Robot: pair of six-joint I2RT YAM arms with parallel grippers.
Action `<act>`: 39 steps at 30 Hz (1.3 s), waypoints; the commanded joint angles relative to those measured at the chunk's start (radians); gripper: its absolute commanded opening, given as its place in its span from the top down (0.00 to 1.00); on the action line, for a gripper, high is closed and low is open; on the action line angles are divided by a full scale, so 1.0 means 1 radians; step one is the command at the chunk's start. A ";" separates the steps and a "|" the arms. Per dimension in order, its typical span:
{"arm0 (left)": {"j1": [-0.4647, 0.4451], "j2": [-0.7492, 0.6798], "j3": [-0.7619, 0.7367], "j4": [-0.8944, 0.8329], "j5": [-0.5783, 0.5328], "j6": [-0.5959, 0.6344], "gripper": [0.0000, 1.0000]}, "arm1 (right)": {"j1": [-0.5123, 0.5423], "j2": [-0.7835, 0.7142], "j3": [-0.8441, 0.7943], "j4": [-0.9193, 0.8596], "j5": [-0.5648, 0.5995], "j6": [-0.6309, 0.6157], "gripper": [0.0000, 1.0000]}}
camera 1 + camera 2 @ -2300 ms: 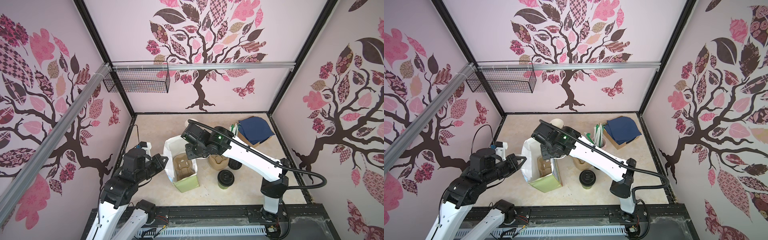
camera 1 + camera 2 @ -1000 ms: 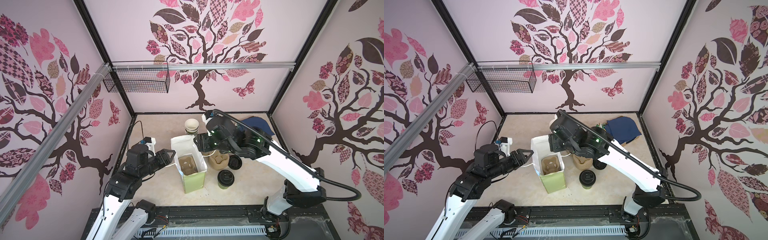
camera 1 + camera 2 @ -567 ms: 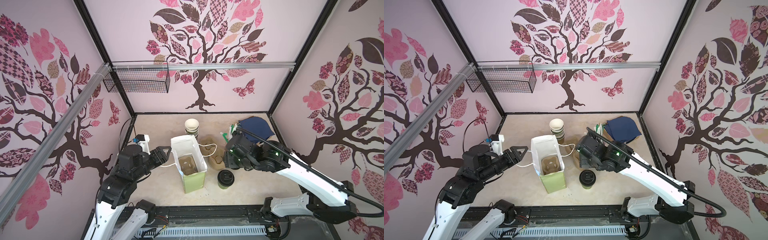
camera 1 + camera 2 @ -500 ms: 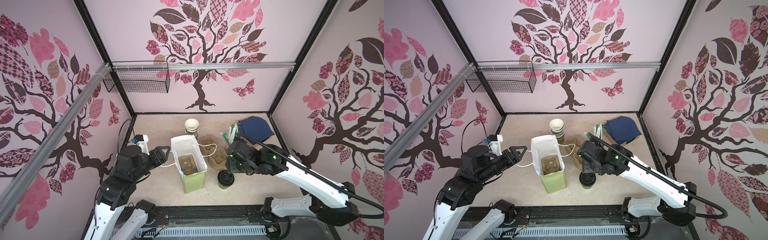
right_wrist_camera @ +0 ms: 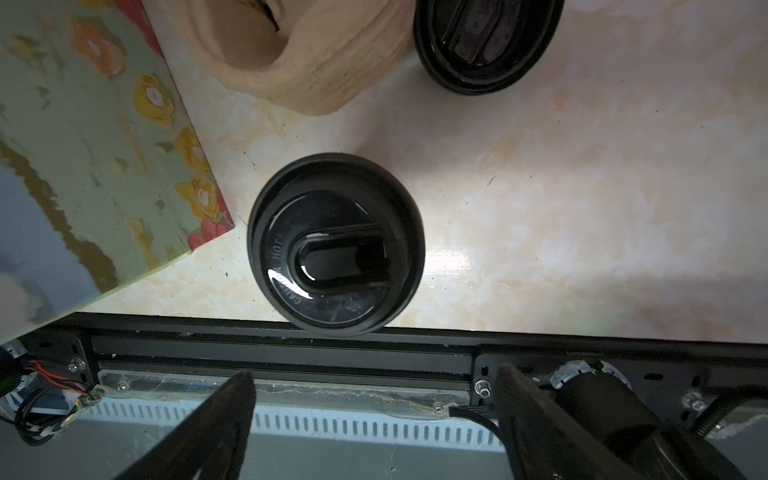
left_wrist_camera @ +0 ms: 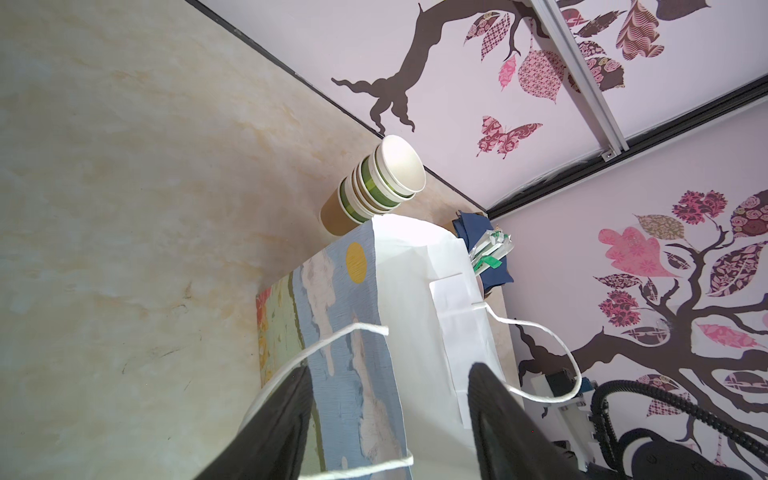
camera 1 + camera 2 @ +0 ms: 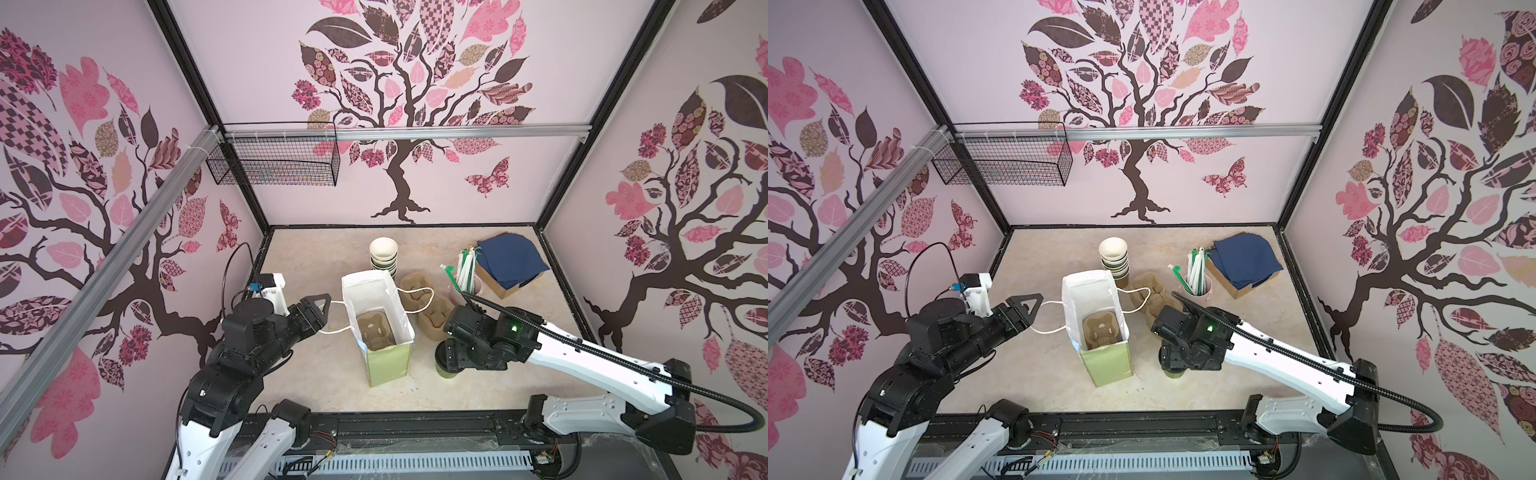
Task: Pack the takeout coffee
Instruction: 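Move the right gripper over the black-lidded green coffee cup nearest the robot, then lower the right gripper and close it around the green coffee cup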
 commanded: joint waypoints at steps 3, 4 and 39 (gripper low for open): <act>-0.002 -0.011 0.014 -0.008 -0.008 0.007 0.37 | -0.022 0.031 0.013 0.040 -0.004 -0.017 0.00; -0.002 -0.011 0.014 -0.009 -0.008 0.007 0.37 | -0.029 0.036 0.014 0.043 -0.002 -0.020 0.00; -0.002 0.012 0.008 -0.002 0.000 0.013 0.37 | -0.061 0.184 0.018 0.090 -0.023 -0.048 0.19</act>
